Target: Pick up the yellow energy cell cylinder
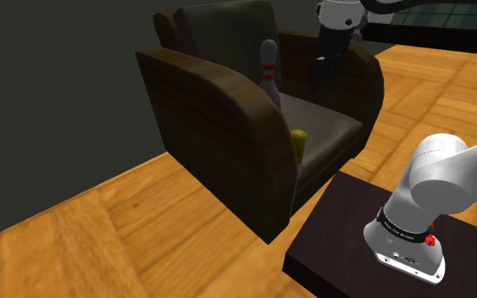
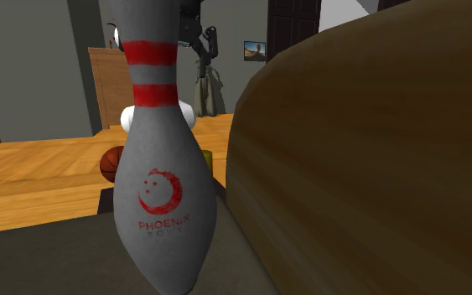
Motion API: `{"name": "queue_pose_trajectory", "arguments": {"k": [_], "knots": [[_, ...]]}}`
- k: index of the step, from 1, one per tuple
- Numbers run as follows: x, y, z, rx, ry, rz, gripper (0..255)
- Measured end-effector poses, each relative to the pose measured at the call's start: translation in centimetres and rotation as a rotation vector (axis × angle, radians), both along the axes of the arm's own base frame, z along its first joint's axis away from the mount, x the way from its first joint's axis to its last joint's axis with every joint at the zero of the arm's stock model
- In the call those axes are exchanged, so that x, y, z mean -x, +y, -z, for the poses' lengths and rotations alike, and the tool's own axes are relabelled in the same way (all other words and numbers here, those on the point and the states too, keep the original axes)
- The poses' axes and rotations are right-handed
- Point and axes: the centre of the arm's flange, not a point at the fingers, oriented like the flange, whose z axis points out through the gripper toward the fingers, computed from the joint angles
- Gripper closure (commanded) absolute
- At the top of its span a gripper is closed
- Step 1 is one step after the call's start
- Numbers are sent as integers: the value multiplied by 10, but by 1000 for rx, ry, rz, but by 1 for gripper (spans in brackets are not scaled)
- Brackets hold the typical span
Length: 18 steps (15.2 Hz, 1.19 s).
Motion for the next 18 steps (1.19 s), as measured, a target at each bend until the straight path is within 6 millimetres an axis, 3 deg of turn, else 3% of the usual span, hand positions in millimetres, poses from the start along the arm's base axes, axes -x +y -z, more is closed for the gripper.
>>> {"name": "queue_pose_trajectory", "arguments": {"k": [2, 4, 9, 13, 18], "knots": [[-2, -1, 6, -6, 4, 3, 0], [-11, 0, 25, -25, 17, 13, 0], [-31, -2, 89, -84, 53, 43, 0], [-42, -6, 130, -108, 62, 73, 0], [-49, -9, 161, -131, 65, 82, 0]]}}
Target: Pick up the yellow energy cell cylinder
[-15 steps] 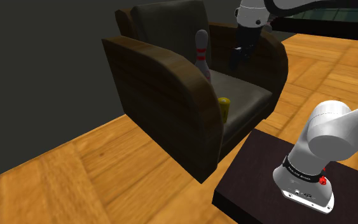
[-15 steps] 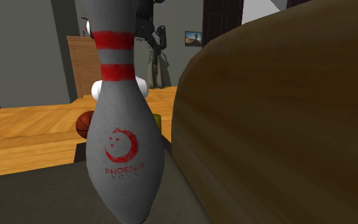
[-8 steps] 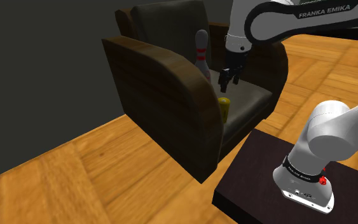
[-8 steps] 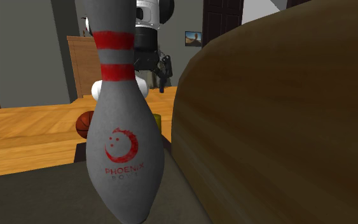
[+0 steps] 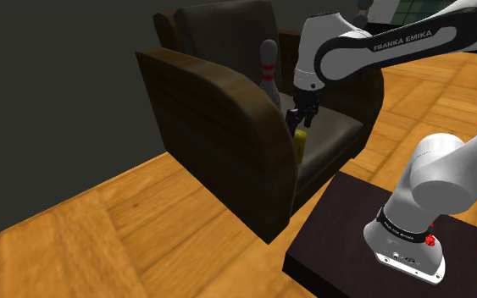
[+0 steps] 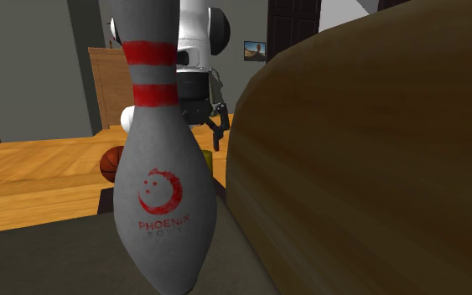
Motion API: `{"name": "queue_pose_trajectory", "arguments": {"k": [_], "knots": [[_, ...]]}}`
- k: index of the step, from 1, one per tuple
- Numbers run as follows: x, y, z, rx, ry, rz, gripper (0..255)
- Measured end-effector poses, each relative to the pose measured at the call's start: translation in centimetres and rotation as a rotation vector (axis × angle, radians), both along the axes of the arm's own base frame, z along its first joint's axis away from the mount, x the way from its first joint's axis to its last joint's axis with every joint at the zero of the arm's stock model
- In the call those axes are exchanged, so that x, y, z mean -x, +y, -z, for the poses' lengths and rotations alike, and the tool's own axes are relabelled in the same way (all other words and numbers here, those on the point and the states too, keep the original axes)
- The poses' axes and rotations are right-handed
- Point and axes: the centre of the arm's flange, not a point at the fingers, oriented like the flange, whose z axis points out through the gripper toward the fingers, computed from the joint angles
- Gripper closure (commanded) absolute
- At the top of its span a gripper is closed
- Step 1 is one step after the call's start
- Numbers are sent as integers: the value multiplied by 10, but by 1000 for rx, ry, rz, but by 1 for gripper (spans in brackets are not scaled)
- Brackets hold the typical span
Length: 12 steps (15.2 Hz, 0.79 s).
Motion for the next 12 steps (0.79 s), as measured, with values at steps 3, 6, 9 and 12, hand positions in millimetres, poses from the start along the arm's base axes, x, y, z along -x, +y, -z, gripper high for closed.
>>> {"name": "queue_pose_trajectory", "arguments": {"k": [3, 6, 9, 12], "knots": [[-2, -1, 11, -2, -1, 0, 0], [2, 2, 24, -12, 8, -2, 255], [6, 5, 28, -14, 15, -7, 255], [6, 5, 28, -14, 16, -7, 255]]}}
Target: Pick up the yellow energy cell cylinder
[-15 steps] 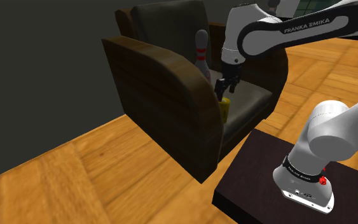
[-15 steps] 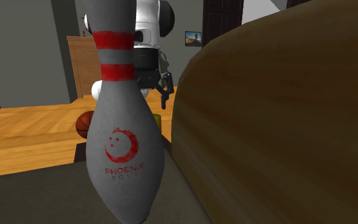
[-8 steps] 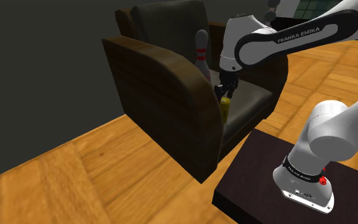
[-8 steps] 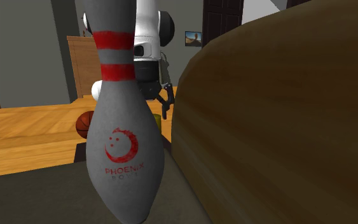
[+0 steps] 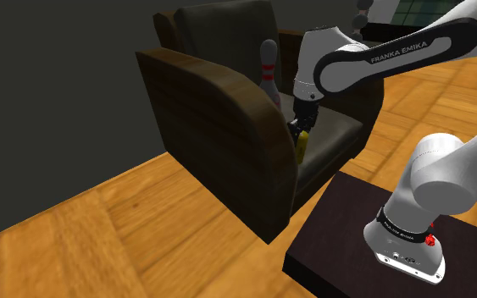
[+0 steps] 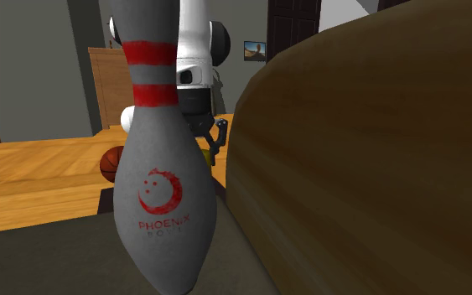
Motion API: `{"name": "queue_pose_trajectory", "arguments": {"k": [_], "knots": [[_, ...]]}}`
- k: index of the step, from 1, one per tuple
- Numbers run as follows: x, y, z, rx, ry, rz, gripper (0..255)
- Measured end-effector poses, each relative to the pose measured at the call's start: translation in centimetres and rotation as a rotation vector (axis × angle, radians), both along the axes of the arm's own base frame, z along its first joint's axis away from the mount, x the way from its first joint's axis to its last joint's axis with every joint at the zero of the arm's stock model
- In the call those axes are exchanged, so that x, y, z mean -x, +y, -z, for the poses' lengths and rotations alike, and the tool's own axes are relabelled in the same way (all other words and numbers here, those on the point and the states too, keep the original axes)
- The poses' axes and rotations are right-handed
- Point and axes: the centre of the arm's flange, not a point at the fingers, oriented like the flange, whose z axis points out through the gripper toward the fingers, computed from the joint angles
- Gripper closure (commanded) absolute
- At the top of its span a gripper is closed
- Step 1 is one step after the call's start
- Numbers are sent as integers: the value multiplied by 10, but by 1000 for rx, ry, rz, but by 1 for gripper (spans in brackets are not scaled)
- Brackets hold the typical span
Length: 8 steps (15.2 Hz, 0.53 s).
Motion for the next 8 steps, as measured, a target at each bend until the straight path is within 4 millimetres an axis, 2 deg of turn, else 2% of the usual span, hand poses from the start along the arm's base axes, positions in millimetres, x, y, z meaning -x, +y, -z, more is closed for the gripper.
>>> {"name": "queue_pose_trajectory", "arguments": {"k": [4, 8], "knots": [[-4, 1, -2, 0, 5, 0, 255], [-6, 1, -19, 0, 10, 1, 255]]}}
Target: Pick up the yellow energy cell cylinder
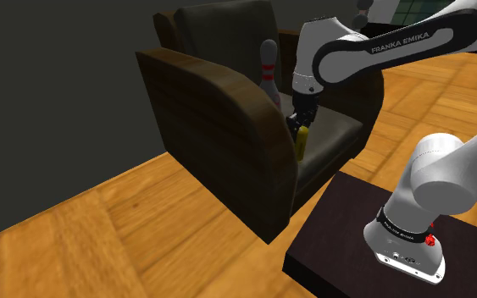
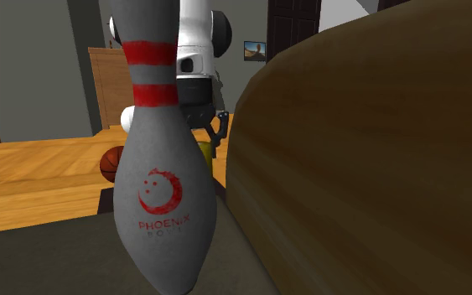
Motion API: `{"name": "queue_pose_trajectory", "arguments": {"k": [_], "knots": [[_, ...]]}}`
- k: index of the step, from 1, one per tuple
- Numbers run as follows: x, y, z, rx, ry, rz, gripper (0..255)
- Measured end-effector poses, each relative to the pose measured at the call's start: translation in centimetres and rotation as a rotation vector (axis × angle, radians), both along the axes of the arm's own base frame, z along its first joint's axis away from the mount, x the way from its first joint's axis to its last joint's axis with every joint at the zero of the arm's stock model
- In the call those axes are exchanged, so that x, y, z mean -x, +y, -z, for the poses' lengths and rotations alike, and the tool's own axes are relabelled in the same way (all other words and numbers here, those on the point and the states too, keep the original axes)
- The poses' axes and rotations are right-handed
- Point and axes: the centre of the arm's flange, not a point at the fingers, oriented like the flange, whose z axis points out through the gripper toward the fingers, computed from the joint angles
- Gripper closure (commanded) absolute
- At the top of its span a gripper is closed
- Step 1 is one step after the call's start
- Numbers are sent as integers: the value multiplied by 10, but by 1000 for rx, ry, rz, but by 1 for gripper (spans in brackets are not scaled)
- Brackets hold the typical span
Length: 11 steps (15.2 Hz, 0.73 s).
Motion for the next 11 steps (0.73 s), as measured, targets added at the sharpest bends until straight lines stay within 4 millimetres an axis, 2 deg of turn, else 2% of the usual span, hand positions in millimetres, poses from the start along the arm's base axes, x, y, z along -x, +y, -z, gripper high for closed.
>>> {"name": "queue_pose_trajectory", "arguments": {"k": [11], "knots": [[-2, 1, -55, 0, -1, 0, 255]]}}
